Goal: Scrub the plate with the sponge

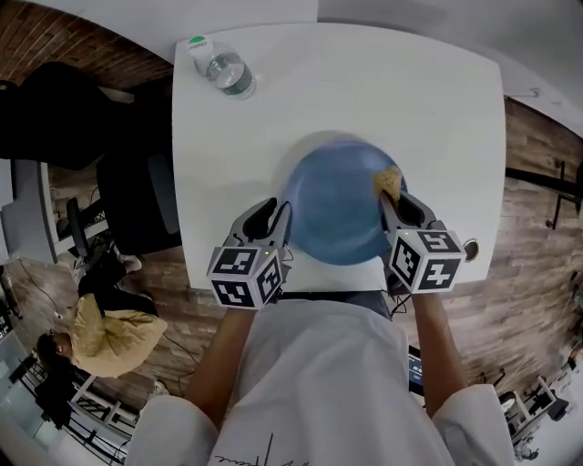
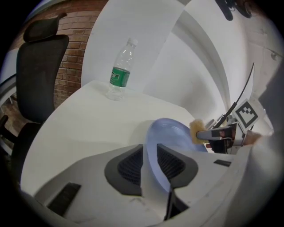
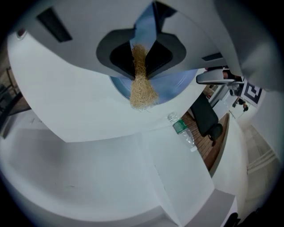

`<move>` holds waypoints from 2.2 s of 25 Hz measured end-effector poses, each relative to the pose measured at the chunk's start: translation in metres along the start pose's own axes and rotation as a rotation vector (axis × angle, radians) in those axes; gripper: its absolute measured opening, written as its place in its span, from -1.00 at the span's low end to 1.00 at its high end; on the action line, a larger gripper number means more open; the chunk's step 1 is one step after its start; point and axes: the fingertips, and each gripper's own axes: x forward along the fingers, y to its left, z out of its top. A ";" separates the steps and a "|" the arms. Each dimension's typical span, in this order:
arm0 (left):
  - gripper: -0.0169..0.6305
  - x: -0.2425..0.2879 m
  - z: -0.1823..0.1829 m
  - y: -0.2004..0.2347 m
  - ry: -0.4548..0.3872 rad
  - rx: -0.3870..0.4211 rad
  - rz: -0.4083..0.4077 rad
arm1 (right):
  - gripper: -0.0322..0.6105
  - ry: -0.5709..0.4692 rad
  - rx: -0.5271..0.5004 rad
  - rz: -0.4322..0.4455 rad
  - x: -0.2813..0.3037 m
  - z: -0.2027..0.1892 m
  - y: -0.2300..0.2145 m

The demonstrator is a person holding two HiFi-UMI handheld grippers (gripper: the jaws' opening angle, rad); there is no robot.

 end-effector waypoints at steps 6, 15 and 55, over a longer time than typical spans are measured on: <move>-0.59 0.015 -0.002 0.008 0.017 0.001 0.018 | -0.76 -0.044 0.042 -0.083 0.015 0.006 -0.011; -0.60 0.030 -0.003 0.013 0.013 -0.027 0.008 | -0.76 -0.032 0.083 -0.144 0.029 0.003 -0.017; -0.89 0.044 0.016 0.007 -0.054 -0.004 -0.093 | -0.76 0.079 0.033 -0.197 0.061 0.029 0.000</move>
